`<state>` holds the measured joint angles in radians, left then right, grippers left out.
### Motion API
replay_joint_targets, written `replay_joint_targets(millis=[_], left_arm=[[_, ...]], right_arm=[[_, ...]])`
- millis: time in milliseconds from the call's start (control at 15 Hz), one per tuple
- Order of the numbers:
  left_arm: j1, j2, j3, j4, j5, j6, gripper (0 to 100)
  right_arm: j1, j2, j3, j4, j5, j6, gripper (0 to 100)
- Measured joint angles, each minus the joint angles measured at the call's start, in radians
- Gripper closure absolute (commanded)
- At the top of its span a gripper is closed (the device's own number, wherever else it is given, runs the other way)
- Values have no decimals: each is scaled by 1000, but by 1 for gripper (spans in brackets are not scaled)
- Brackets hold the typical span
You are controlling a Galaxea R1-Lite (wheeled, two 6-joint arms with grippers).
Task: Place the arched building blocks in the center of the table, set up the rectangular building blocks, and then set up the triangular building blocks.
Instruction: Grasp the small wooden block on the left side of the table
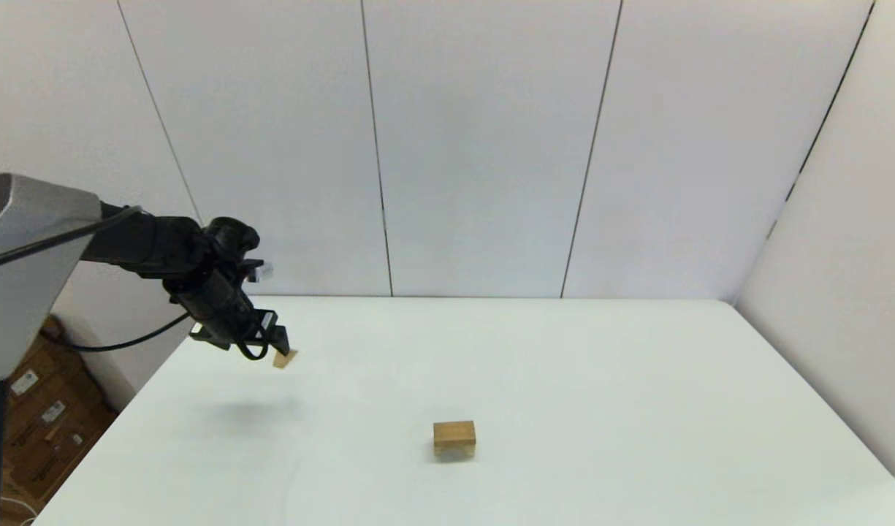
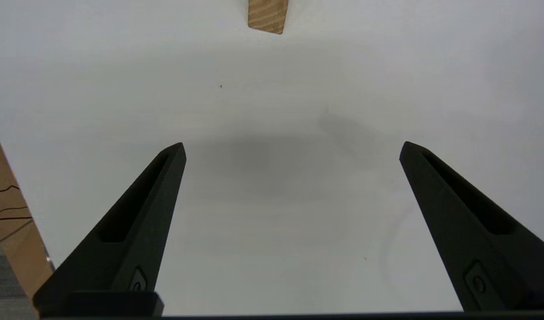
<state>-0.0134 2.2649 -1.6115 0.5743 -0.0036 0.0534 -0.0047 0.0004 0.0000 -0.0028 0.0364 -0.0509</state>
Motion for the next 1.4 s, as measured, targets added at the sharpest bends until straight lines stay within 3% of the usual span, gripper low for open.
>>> replay_joint_targets(millis=[667, 1400], left_arm=[[6, 287, -325, 73, -28, 4, 0], [7, 368, -364, -10, -34, 7, 0]], right_arm=[[0, 0, 0, 0, 0, 0, 0], [0, 0, 0, 0, 0, -1, 0]])
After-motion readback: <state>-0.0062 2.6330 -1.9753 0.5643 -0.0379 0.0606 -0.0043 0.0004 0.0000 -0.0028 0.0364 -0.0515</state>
